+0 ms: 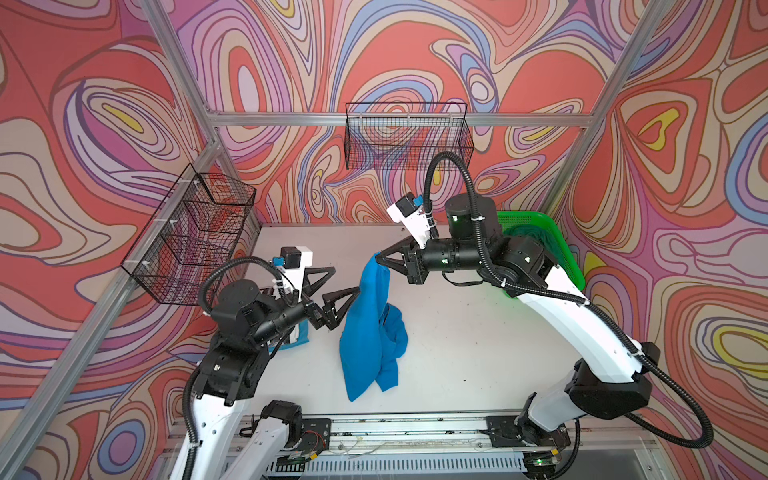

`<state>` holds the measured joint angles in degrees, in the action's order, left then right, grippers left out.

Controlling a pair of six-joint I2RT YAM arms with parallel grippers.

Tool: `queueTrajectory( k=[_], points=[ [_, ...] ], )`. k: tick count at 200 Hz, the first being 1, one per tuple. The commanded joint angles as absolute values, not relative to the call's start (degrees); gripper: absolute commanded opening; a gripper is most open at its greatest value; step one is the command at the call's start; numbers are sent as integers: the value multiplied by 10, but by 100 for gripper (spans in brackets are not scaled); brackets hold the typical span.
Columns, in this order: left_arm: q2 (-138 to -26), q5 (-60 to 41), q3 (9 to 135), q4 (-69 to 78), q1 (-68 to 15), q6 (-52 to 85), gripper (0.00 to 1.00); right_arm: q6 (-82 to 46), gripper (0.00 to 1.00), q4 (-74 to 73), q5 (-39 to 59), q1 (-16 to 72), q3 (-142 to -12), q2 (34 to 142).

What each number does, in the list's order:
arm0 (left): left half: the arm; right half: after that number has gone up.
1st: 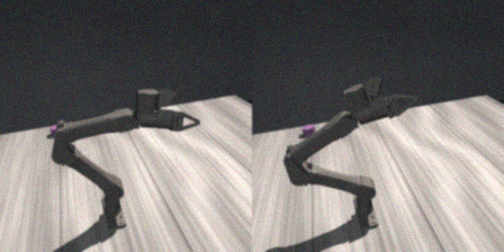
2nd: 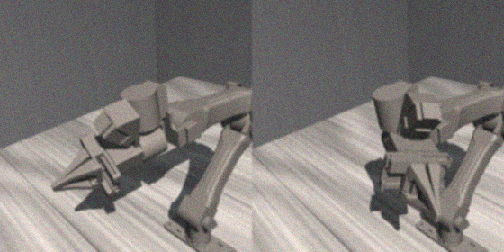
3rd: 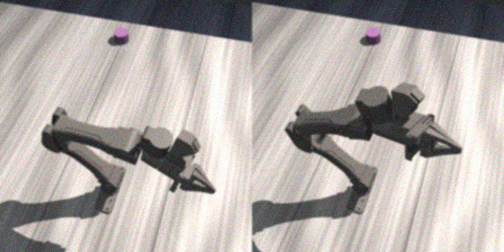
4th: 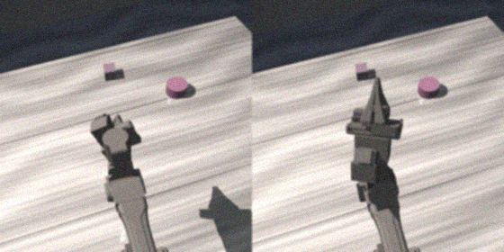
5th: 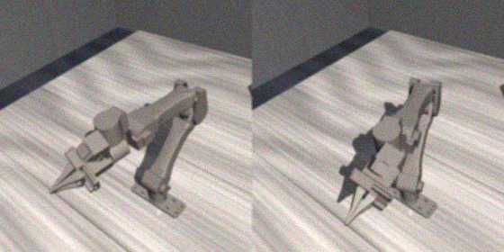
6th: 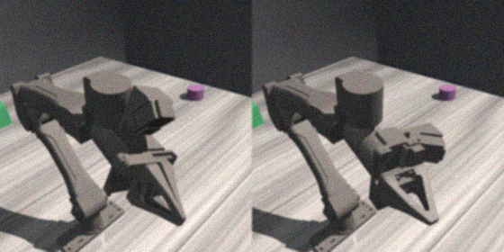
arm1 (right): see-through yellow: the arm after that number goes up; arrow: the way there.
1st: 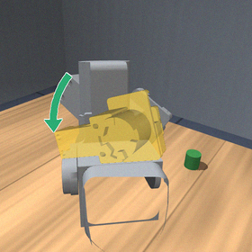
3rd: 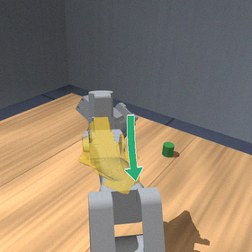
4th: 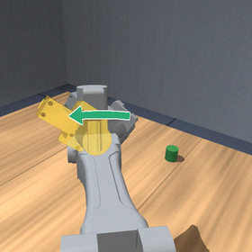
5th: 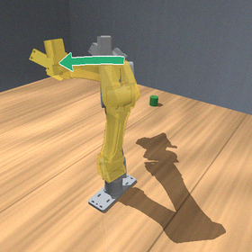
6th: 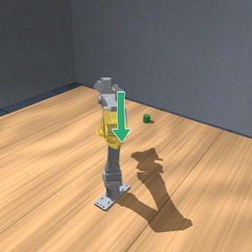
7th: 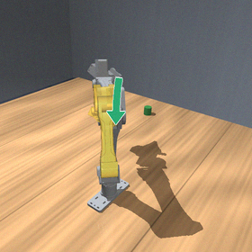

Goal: Fold and stack the t-shirts
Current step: 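Raise the blue shirt with the right gripper while the left gripper grasps its hanging edge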

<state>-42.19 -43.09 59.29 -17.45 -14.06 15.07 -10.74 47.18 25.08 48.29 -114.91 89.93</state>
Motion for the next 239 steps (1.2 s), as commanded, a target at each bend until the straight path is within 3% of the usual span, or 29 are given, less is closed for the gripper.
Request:
queueTrajectory(
  k=[1,22,54,70,117,130,139,149,179,198,209,220,239],
  points=[
    [-467,-444,641,-210,-191,55,100,-93,0,467,285,480,-1136,906],
    [-508,-394,677,-263,-236,-10,99,-97,0,457,299,480,-1124,906],
    [-546,-384,695,-282,-269,-43,90,-96,0,448,314,480,-1102,901],
    [-559,-375,701,-287,-278,-55,75,-95,0,447,316,480,-1098,901],
    [-573,-350,701,-271,-279,-63,48,-90,0,451,321,480,-1096,905],
    [-569,-338,700,-266,-279,-65,36,-87,0,450,319,479,-1092,905],
    [-564,-334,698,-262,-280,-65,25,-88,0,449,317,480,-1089,905],
    [-559,-324,697,-255,-280,-64,0,-89,0,446,315,480,-1084,904],
    [-530,-265,683,-238,-279,-51,0,-99,0,440,278,480,-1083,904],
    [-505,-202,681,-245,-280,-35,0,-123,39,425,221,474,-1071,890],
    [-489,-163,681,-258,-280,-27,0,-142,54,401,207,460,-1044,869],
    [-474,-127,678,-269,-280,-21,0,-170,61,365,196,435,-1004,841],
    [-440,-86,669,-284,-279,-11,0,-204,63,315,184,393,-927,792]
  ],
)
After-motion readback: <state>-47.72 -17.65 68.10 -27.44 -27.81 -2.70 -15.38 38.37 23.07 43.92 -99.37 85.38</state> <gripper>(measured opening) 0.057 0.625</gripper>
